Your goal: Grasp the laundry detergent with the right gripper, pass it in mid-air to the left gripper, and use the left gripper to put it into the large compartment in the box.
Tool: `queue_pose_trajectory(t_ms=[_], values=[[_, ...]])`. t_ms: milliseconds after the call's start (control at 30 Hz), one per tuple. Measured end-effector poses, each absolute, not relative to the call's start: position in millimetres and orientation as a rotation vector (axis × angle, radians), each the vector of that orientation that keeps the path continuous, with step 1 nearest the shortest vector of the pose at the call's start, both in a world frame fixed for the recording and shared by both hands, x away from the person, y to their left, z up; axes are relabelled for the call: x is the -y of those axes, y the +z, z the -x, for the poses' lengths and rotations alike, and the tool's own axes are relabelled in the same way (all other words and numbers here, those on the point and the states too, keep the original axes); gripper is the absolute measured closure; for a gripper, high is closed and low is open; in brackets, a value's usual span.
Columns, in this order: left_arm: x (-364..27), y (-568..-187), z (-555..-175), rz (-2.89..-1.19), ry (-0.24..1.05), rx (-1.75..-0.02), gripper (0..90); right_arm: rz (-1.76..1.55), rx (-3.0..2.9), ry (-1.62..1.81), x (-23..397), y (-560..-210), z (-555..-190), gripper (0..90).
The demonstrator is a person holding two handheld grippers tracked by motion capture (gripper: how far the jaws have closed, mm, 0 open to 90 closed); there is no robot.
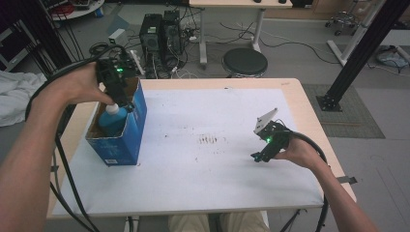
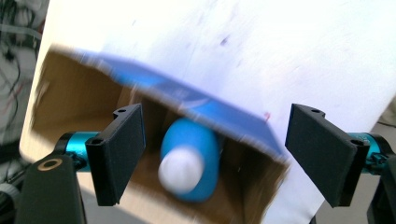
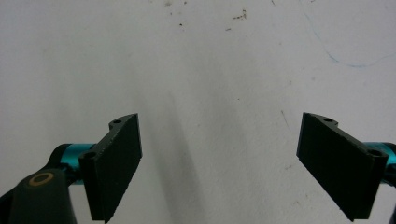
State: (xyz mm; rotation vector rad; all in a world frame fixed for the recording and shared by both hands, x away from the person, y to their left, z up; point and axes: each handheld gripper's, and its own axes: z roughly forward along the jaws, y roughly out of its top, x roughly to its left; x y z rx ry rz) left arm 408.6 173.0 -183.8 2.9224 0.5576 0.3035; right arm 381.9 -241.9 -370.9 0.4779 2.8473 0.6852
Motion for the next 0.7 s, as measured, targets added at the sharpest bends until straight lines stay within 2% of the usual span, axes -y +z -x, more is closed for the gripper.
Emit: queue_pose_trajectory(t_ms=[300,500,700], values=[[-104.1,-210.1,-399.5,-2.953,0.287,-0.313,15.6,-0.473,-2.843,0.681,238.5,-365.4,-381.2,13.2],[-73.9,-237.2,-398.9,-2.973,0.234,-0.259,15.6,-0.471,-2.837,0.681,238.0,-362.5,-381.3,13.2],[-59.6,-264.9,-402.5,-2.977,0.203,-0.267,15.6,-0.458,-2.825,0.678,235.2,-352.7,-383.1,13.3]])
